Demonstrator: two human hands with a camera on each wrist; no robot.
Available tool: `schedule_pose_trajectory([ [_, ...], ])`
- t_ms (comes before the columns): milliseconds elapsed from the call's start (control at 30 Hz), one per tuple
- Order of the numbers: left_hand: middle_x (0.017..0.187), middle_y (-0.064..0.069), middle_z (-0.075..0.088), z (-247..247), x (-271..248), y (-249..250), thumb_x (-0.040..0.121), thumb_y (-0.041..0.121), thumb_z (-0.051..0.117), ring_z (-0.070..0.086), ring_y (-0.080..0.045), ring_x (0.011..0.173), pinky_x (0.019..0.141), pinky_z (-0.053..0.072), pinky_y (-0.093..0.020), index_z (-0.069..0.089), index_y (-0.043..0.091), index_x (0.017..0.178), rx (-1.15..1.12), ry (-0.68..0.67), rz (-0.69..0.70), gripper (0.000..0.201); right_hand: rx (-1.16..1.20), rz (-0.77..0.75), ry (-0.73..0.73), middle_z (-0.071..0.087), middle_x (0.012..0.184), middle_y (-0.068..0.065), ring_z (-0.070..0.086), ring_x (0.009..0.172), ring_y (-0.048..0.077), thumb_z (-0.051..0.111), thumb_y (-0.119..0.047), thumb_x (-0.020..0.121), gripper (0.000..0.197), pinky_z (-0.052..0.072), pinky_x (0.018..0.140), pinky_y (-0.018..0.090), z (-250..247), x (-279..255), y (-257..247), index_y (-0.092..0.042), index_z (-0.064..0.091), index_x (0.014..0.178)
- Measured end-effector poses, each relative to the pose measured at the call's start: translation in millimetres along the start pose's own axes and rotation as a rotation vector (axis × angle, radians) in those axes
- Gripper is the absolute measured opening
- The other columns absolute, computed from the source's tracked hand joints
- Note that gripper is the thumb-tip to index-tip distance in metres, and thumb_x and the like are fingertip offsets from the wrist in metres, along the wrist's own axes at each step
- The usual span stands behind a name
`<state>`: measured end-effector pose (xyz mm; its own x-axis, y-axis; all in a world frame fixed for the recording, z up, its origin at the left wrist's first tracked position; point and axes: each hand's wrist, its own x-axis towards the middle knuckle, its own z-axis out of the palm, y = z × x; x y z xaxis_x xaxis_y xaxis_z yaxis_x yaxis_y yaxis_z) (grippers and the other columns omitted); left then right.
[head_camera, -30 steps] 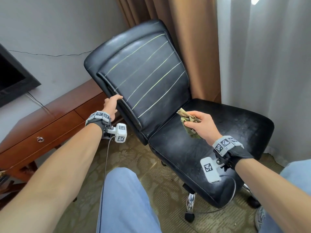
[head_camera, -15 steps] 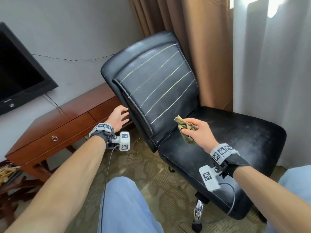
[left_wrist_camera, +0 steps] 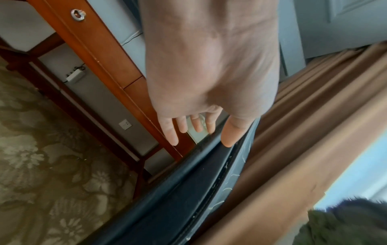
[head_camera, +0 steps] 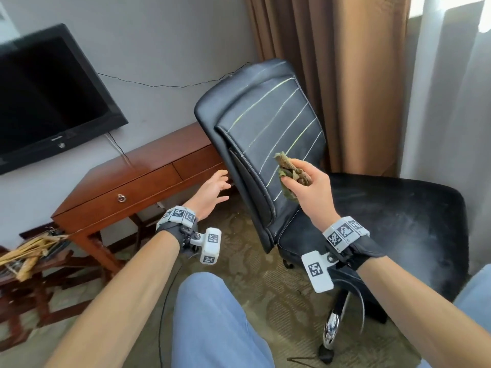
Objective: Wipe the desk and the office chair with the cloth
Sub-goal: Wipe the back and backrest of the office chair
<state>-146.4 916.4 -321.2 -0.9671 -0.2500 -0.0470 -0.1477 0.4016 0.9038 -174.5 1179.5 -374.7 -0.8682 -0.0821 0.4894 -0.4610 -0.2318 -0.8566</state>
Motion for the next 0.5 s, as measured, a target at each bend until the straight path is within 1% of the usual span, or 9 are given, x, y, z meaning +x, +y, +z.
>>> schedule_pose_trajectory([
  [67,0.152,-0.005,0.038,-6,-17,0,0.104,0.01,0.045,0.042,-0.019,0.137,0.113,0.041,-0.042,0.048,0.026,0.146,0.067,-0.038,0.015,0.045,-0.01,-0.071,-0.002,0.073,0.117,-0.006,0.068,0.112,0.014,0.077,-0.004,0.089,0.037,0.056,0.101,0.041,14,-8,-9,-0.02,0.073,0.122],
  [167,0.147,-0.002,0.035,-18,-39,6,0.103,0.012,0.051,0.042,-0.017,0.136,0.116,0.038,-0.039,0.056,0.033,0.138,0.279,-0.081,0.048,0.042,-0.066,-0.196,-0.016,0.07,0.125,-0.006,0.065,0.119,0.014,0.077,0.002,0.086,0.039,0.052,0.105,0.044,28,-21,-15,-0.017,0.074,0.12],
  [200,0.144,0.0,0.036,-23,-46,12,0.101,0.011,0.054,0.041,-0.016,0.136,0.117,0.036,-0.036,0.06,0.033,0.133,0.363,-0.031,0.093,0.04,-0.08,-0.215,-0.018,0.069,0.126,-0.006,0.064,0.121,0.014,0.077,0.003,0.086,0.039,0.052,0.105,0.043,31,-25,-17,-0.017,0.074,0.12],
  [267,0.138,0.002,0.042,-34,-57,31,0.097,0.009,0.06,0.046,-0.014,0.134,0.116,0.036,-0.033,0.062,0.028,0.125,0.436,0.195,0.235,0.034,-0.105,-0.24,-0.024,0.068,0.127,-0.007,0.063,0.122,0.013,0.077,0.002,0.086,0.039,0.051,0.106,0.041,32,-32,-22,-0.018,0.074,0.119],
  [300,0.138,0.003,0.046,-42,-65,46,0.096,0.009,0.062,0.048,-0.012,0.134,0.114,0.039,-0.032,0.059,0.026,0.128,0.418,0.31,0.318,0.036,-0.112,-0.256,-0.028,0.068,0.128,-0.008,0.063,0.123,0.012,0.077,0.002,0.086,0.038,0.051,0.107,0.04,33,-35,-27,-0.018,0.075,0.119],
  [333,0.144,0.004,0.047,-50,-71,61,0.095,0.009,0.063,0.049,-0.01,0.135,0.112,0.042,-0.031,0.053,0.025,0.137,0.393,0.38,0.4,0.046,-0.114,-0.271,-0.031,0.068,0.128,-0.008,0.062,0.123,0.012,0.077,0.002,0.086,0.038,0.05,0.107,0.039,33,-39,-31,-0.018,0.075,0.119],
  [400,0.16,0.008,0.04,-64,-83,90,0.095,0.011,0.061,0.041,-0.006,0.143,0.112,0.04,-0.025,0.033,0.03,0.157,0.432,0.38,0.527,0.07,-0.121,-0.288,-0.037,0.067,0.129,-0.007,0.062,0.125,0.012,0.077,0.003,0.086,0.039,0.05,0.108,0.038,32,-44,-40,-0.018,0.075,0.119],
  [433,0.164,0.01,0.034,-69,-90,103,0.096,0.014,0.059,0.037,-0.006,0.147,0.116,0.037,-0.026,0.025,0.033,0.162,0.511,0.355,0.575,0.077,-0.128,-0.295,-0.038,0.067,0.13,-0.007,0.061,0.125,0.012,0.076,0.003,0.086,0.04,0.049,0.109,0.038,31,-46,-45,-0.018,0.075,0.119],
  [500,0.167,0.01,0.031,-71,-101,121,0.097,0.019,0.057,0.032,-0.006,0.15,0.123,0.028,-0.029,0.018,0.037,0.164,0.679,0.316,0.64,0.08,-0.147,-0.313,-0.037,0.066,0.131,-0.006,0.06,0.127,0.013,0.076,0.004,0.086,0.041,0.049,0.11,0.039,26,-50,-53,-0.017,0.074,0.121],
])
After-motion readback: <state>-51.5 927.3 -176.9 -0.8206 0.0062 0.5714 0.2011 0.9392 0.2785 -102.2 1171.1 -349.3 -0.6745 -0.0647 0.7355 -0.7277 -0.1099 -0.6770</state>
